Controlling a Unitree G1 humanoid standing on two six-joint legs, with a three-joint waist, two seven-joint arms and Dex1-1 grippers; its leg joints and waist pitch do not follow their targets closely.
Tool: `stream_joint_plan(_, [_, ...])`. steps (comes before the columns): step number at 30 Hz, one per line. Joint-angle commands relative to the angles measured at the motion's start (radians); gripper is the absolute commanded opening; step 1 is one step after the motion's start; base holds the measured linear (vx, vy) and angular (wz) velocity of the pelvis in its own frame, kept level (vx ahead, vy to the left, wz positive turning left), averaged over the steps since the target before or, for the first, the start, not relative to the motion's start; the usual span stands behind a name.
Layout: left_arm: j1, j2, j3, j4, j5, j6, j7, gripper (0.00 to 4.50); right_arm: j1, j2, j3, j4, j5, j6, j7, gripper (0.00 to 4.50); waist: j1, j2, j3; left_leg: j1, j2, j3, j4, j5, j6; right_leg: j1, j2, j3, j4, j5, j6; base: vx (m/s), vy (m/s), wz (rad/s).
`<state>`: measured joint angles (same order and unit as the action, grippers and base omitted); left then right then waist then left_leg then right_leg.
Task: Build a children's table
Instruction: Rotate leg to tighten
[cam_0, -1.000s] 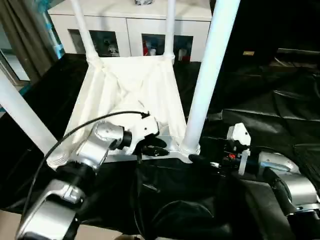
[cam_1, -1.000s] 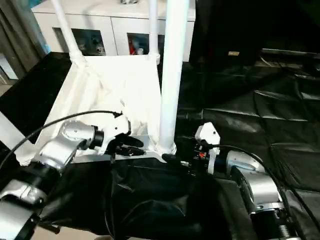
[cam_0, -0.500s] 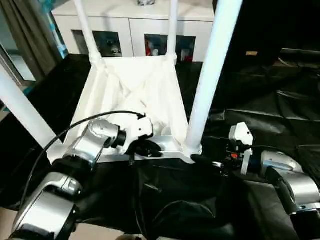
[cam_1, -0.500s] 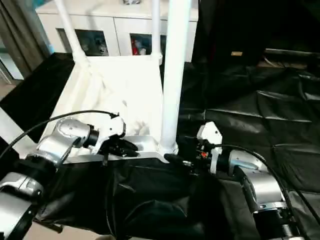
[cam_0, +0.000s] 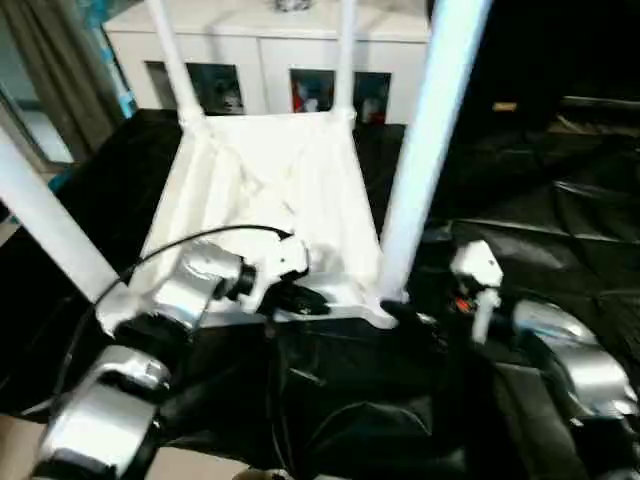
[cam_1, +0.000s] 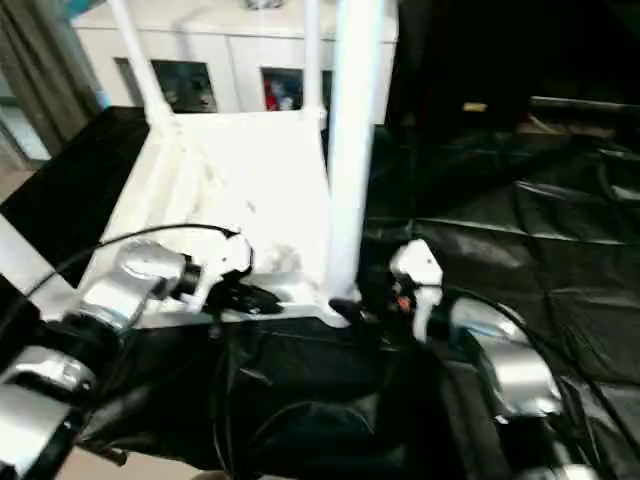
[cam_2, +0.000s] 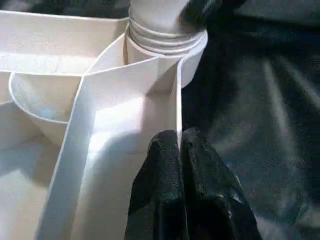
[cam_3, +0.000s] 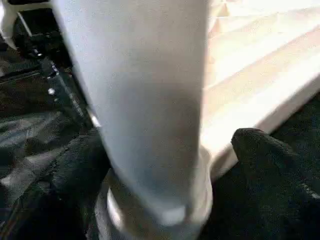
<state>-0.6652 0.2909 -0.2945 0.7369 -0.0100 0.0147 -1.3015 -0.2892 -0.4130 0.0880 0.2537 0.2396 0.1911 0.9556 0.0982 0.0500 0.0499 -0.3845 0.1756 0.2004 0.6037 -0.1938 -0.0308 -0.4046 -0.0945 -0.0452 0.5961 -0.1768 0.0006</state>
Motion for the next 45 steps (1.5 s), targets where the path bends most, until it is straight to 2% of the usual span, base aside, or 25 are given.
stream_joint_plan(1, [0.011,-0.013,-0.01,-0.029,-0.02,0.012,-0.013,0.0,-0.015,0.001,0.016,0.012,-0.021,-0.011,-0.009,4.46,-0.001,-0.013,-0.074,0.021,0.055,-0.02,-0.065,-0.112,0.095,0.049,-0.055,0.029,-0.044,-0.043,-0.301,0.0,0.0,0.0])
stream_joint_plan(2, [0.018,-0.016,-0.012,-0.04,-0.021,0.015,-0.012,0.0,-0.021,0.001,0.027,0.02,-0.032,-0.019,-0.007,4.46,0.001,-0.014,-0.073,0.021,0.055,-0.02,-0.066,-0.12,0.092,0.05,-0.057,0.029,-0.046,-0.068,-0.295,0.0,0.0,0.0])
stream_joint_plan(3, [0.023,-0.017,-0.014,-0.045,-0.02,0.015,-0.009,0.0,-0.029,0.003,0.039,0.033,-0.041,-0.028,0.0,4.46,0.0,-0.022,-0.072,0.02,0.055,-0.02,-0.067,-0.122,0.091,0.05,-0.056,0.029,-0.048,-0.08,-0.29,0.0,0.0,0.0])
stream_joint_plan(4, [0.026,-0.016,-0.015,-0.047,-0.018,0.014,-0.006,0.0,-0.035,0.005,0.046,0.043,-0.044,-0.034,0.007,4.46,0.0,-0.018,-0.072,0.02,0.055,-0.021,-0.067,-0.132,0.086,0.049,-0.059,0.029,-0.049,-0.106,-0.287,0.0,0.0,0.0])
stream_joint_plan(6, [0.029,-0.014,-0.013,-0.051,-0.013,0.014,0.0,0.0,-0.047,0.012,0.05,0.067,-0.051,-0.045,0.006,4.46,-0.001,-0.019,-0.069,0.02,0.055,-0.021,-0.07,-0.148,0.077,0.048,-0.058,0.031,-0.053,-0.145,-0.272,0.0,0.0,0.0])
stream_joint_plan(7, [0.03,-0.011,-0.012,-0.053,-0.011,0.014,0.002,0.0,-0.054,0.016,0.052,0.078,-0.054,-0.049,0.006,4.46,0.0,-0.022,-0.07,0.021,0.055,-0.021,-0.07,-0.148,0.076,0.048,-0.058,0.031,-0.053,-0.148,-0.269,0.0,0.0,0.0])
stream_joint_plan(10, [0.034,-0.001,-0.008,-0.061,-0.004,0.017,0.007,0.0,-0.076,0.023,0.056,0.111,-0.066,-0.059,-0.001,4.46,-0.003,-0.021,-0.07,0.019,0.054,-0.022,-0.071,-0.142,0.074,0.047,-0.057,0.03,-0.051,-0.147,-0.268,0.0,0.0,0.0])
stream_joint_plan(11, [0.035,0.002,-0.006,-0.063,-0.003,0.018,0.008,0.0,-0.081,0.023,0.058,0.118,-0.069,-0.06,-0.002,4.2,-0.004,-0.021,-0.069,0.019,0.054,-0.021,-0.071,-0.144,0.074,0.047,-0.056,0.03,-0.052,-0.149,-0.266,0.0,0.0,0.0])
stream_joint_plan(12, [0.034,0.004,-0.005,-0.063,-0.001,0.017,0.009,0.0,-0.082,0.023,0.058,0.121,-0.067,-0.058,0.0,4.12,-0.005,-0.017,-0.069,0.02,0.054,-0.022,-0.07,-0.147,0.073,0.047,-0.057,0.03,-0.053,-0.15,-0.265,0.0,0.0,0.0])
stream_joint_plan(14, [0.032,0.008,-0.004,-0.061,0.001,0.015,0.01,0.0,-0.085,0.022,0.06,0.129,-0.066,-0.06,0.004,4.12,-0.005,-0.017,-0.069,0.019,0.053,-0.022,-0.07,-0.148,0.073,0.048,-0.056,0.03,-0.052,-0.143,-0.267,0.0,0.0,0.0])
stream_joint_plan(17, [0.023,0.011,-0.003,-0.049,0.008,0.009,0.023,0.0,-0.088,0.027,0.057,0.146,-0.066,-0.068,0.008,3.68,-0.007,-0.009,-0.069,0.02,0.053,-0.022,-0.072,-0.166,0.066,0.047,-0.056,0.03,-0.055,-0.153,-0.267,0.0,0.0,0.0])
stream_joint_plan(20, [0.017,0.01,-0.003,-0.042,0.015,0.009,0.039,0.0,-0.086,0.03,0.056,0.152,-0.068,-0.074,0.009,3.56,-0.009,-0.011,-0.068,0.021,0.053,-0.023,-0.074,-0.19,0.054,0.047,-0.055,0.03,-0.057,-0.172,-0.266,0.0,0.0,0.0])
stream_joint_plan(21, [0.011,0.007,-0.001,-0.031,0.024,0.021,0.066,0.0,-0.076,0.035,0.057,0.151,-0.069,-0.075,0.006,3.42,-0.01,-0.008,-0.068,0.021,0.053,-0.023,-0.074,-0.193,0.051,0.047,-0.054,0.031,-0.057,-0.168,-0.265,0.0,0.0,0.0])
stream_joint_plan(23, [0.004,0.002,0.001,-0.019,0.033,0.031,0.094,0.0,-0.065,0.04,0.057,0.149,-0.069,-0.072,-0.001,3.25,-0.01,-0.009,-0.068,0.022,0.053,-0.023,-0.075,-0.196,0.05,0.047,-0.054,0.03,-0.058,-0.173,-0.264,0.0,0.0,0.0])
stream_joint_plan(25, [-0.003,-0.009,0.009,-0.004,0.036,0.039,0.126,0.0,-0.051,0.057,0.049,0.144,-0.063,-0.065,-0.031,2.98,-0.011,-0.009,-0.067,0.022,0.052,-0.023,-0.076,-0.2,0.046,0.046,-0.055,0.032,-0.061,-0.183,-0.26,0.0,0.0,0.0])
stream_joint_plan(29, [-0.022,-0.062,0.019,0.018,0.047,0.073,0.234,0.0,-0.009,0.144,0.03,0.137,-0.069,-0.047,-0.181,2.81,-0.013,-0.008,-0.065,0.026,0.053,-0.025,-0.081,-0.232,0.029,0.04,-0.057,0.033,-0.068,-0.232,-0.248,0.0,0.0,0.0])
stream_joint_plan(30, [-0.03,-0.084,0.021,0.026,0.052,0.084,0.276,0.0,-0.006,0.171,0.025,0.141,-0.072,-0.042,-0.225,2.8,-0.014,-0.005,-0.061,0.027,0.05,-0.028,-0.085,-0.264,0.014,0.042,-0.058,0.032,-0.073,-0.287,-0.232,0.0,0.0,0.0])
stream_joint_plan(31, [-0.035,-0.096,0.022,0.03,0.055,0.089,0.298,0.0,-0.005,0.185,0.022,0.144,-0.074,-0.038,-0.248,2.78,-0.017,-0.008,-0.06,0.025,0.051,-0.027,-0.087,-0.27,0.011,0.043,-0.057,0.033,-0.076,-0.298,-0.226,0.0,0.0,0.0])
stream_joint_plan(33, [-0.05,-0.143,0.025,0.047,0.065,0.108,0.381,0.0,-0.012,0.242,0.004,0.168,-0.085,-0.033,-0.35,2.76,-0.023,-0.003,-0.054,0.033,0.049,-0.029,-0.092,-0.33,-0.016,0.034,-0.056,0.033,-0.086,-0.381,-0.202,0.0,0.0,0.0])
stream_joint_plan(35, [-0.063,-0.181,0.03,0.064,0.069,0.12,0.44,0.0,-0.028,0.28,-0.004,0.193,-0.101,-0.034,-0.423,2.75,-0.024,0.001,-0.053,0.037,0.048,-0.034,-0.093,-0.357,-0.029,0.035,-0.058,0.032,-0.091,-0.424,-0.185,0.0,0.0,0.0])
stream_joint_plan(37, [-0.074,-0.243,0.023,0.079,0.077,0.132,0.505,0.0,-0.069,0.34,-0.005,0.237,-0.14,-0.029,-0.546,2.75,-0.035,0.001,-0.049,0.044,0.044,-0.037,-0.098,-0.412,-0.045,0.029,-0.055,0.029,-0.102,-0.483,-0.16,0.0,0.0,0.0])
stream_joint_plan(39, [-0.073,-0.263,0.012,0.078,0.084,0.127,0.51,0.0,-0.083,0.359,0.01,0.245,-0.157,-0.031,-0.56,2.75,-0.038,0.003,-0.049,0.049,0.043,-0.039,-0.097,-0.432,-0.044,0.027,-0.056,0.028,-0.107,-0.502,-0.153,0.0,0.0,0.0])
stream_joint_plan(42, [-0.07,-0.275,-0.003,0.073,0.092,0.118,0.499,0.0,-0.089,0.367,0.024,0.24,-0.169,-0.041,-0.553,2.75,-0.044,0.0,-0.051,0.044,0.043,-0.039,-0.1,-0.42,-0.022,0.03,-0.055,0.03,-0.11,-0.484,-0.144,0.0,0.0,0.0])
stream_joint_plan(43, [-0.067,-0.274,-0.005,0.067,0.09,0.117,0.484,0.0,-0.086,0.366,0.016,0.232,-0.158,-0.05,-0.536,3.31,-0.045,0.001,-0.052,0.041,0.044,-0.039,-0.102,-0.406,-0.016,0.034,-0.056,0.029,-0.108,-0.465,-0.149,0.0,0.0,0.0])
stream_joint_plan(45, [-0.063,-0.27,-0.007,0.059,0.089,0.111,0.467,0.0,-0.081,0.363,0.003,0.218,-0.138,-0.058,-0.508,3.44,-0.044,0.002,-0.054,0.038,0.046,-0.038,-0.103,-0.387,-0.008,0.036,-0.056,0.03,-0.106,-0.435,-0.158,0.0,0.0,0.0])
